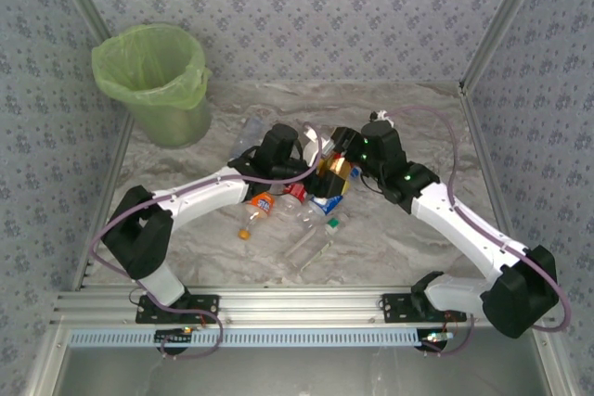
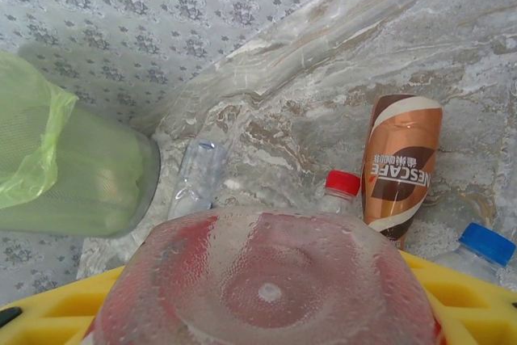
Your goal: Put the plastic bottles in the bin
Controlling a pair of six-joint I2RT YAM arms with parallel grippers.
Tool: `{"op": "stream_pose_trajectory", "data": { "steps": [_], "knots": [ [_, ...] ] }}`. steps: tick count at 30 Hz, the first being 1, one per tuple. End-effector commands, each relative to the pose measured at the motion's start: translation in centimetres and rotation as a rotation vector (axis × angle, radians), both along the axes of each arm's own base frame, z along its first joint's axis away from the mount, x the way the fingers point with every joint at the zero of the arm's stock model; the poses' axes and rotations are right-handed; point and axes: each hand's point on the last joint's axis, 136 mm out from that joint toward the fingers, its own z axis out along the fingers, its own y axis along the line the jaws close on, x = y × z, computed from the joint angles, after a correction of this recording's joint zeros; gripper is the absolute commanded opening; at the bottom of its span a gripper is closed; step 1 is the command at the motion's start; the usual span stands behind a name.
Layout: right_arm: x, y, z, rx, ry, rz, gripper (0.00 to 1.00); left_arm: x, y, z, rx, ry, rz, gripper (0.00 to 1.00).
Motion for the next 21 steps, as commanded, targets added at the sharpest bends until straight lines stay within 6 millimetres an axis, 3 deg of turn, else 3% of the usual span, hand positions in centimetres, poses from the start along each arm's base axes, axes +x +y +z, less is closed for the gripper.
{"op": "stream_pose_trajectory", "data": {
  "steps": [1, 7, 11, 21],
  "knots": [
    [0.3, 1.1, 2.9, 0.065, -0.058, 0.015, 0.47, -0.2, -0.7, 0.8, -0.017, -0.018, -0.019, 0.7],
    [0.3, 0.9, 3.1, 0.064, -0.053, 0.014, 0.56, 0.0, -0.6, 0.9, -0.021, -0.019, 0.007, 0.59],
    [0.3, 0.9, 3.4, 0.096, -0.062, 0.034, 0.71, 0.6, -0.5, 0.6, -0.018, -0.017, 0.039, 0.58],
    [0.3, -0.4, 4.7, 0.131, -0.097, 0.055, 0.89, 2.0, 0.4, -1.1, 0.044, -0.029, 0.108, 0.51]
  ]
}}
